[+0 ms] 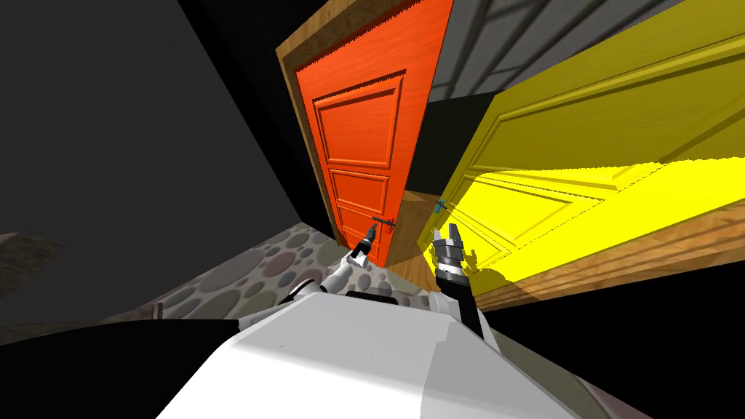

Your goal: Push the door open

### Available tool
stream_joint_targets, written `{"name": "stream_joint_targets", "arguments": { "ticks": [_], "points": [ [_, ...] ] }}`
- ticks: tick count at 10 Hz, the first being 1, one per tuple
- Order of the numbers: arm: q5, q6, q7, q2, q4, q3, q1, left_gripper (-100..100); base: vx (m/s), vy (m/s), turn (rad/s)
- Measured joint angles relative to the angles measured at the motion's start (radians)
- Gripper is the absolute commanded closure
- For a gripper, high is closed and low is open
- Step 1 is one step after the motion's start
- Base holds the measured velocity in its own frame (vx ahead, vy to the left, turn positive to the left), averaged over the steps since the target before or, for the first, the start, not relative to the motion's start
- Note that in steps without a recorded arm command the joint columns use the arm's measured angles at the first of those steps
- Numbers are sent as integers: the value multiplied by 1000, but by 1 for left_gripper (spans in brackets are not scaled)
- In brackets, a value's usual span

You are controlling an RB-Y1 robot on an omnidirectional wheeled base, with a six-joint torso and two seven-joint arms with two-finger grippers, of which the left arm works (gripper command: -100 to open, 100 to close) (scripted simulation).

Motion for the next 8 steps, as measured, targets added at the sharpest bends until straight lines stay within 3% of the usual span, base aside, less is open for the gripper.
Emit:
{"name": "stream_joint_targets", "arguments": {
  "ticks": [1, 4, 7, 8],
  "points": [
    [0, -13, 5, 9, 28, 1, -15, -100, 172, -83, -33],
    [-1, -15, 5, 19, 30, 10, -14, -100, 186, -76, -22],
    [-3, -18, 9, -9, 35, 16, -15, -100, 144, -47, -14],
    [-3, -19, 10, -10, 37, 17, -17, 100, -8, 1, 4]
  ]
}}
